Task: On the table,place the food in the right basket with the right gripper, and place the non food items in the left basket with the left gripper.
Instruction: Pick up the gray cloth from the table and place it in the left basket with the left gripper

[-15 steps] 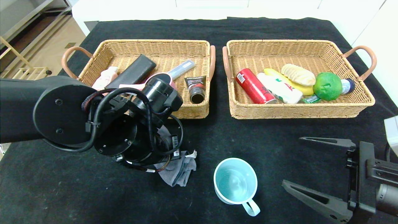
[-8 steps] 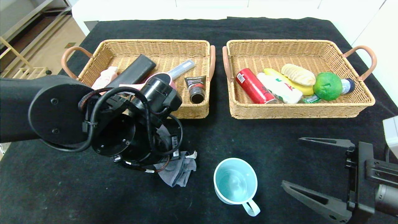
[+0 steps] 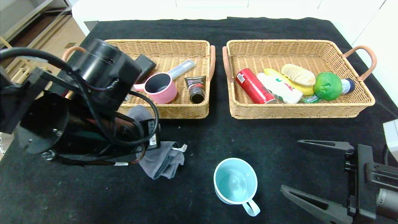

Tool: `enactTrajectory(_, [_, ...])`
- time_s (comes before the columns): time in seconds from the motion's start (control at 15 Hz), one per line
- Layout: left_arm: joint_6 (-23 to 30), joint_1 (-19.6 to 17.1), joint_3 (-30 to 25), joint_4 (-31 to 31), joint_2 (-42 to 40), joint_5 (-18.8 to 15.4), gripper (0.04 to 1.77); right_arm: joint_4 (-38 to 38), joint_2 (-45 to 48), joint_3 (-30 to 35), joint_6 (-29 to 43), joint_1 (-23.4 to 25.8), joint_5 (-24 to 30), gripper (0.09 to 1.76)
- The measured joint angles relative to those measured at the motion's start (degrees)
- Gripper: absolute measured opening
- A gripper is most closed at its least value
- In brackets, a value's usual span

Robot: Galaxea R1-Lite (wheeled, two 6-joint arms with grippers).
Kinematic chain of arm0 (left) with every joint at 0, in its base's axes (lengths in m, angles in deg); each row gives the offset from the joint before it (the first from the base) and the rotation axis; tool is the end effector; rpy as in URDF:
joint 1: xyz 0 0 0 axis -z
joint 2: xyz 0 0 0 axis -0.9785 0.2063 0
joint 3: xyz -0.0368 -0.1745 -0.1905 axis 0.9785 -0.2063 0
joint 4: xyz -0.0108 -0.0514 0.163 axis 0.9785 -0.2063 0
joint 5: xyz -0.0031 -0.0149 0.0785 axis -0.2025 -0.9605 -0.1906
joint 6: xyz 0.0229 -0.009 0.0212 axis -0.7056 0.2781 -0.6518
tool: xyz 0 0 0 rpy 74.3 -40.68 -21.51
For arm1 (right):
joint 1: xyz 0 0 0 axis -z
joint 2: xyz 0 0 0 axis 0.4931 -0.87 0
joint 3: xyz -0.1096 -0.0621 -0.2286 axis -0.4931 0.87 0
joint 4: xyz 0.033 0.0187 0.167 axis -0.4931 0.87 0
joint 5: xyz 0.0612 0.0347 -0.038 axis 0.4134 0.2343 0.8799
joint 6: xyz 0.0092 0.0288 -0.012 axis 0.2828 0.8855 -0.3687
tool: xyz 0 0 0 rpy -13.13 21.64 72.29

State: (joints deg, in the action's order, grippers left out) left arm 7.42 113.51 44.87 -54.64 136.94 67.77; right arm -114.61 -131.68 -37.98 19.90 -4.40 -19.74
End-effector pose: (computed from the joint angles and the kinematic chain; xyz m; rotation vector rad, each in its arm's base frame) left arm 0.2036 -0.1316 0.2283 -0.2577 0.7559 -0.0211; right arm 0.1490 0.1134 0.1831 -0.2117 0.0359 0.9402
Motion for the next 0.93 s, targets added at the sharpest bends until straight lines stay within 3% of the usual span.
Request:
enactTrajectory(0.13, [-1.9, -2.36, 0.89, 0.57, -2.46, -0.16, 0.22, -0.02, -0.02, 0.01, -0.02, -0.13, -0.3, 1.71])
enactTrajectory(0.4, [-4.27, -4.8, 3.29, 7.55, -4.88, -0.24, 0.22, -0.02, -0.11, 0.11, -0.07, -0.61, -1.22, 1.71])
enactTrajectory(0.73, [-9.03, -8.13, 5.6, 21.3, -4.61, -0.33, 0.22, -0.02, -0.11, 0.11, -0.07, -0.66, -1.22, 1.71])
enactTrajectory(0.93, [-11.52, -10.06, 5.49, 26.34, -3.39, -0.3, 0.22, 0.0, -0.07, 0.12, -0.09, -0.66, -1.22, 1.71])
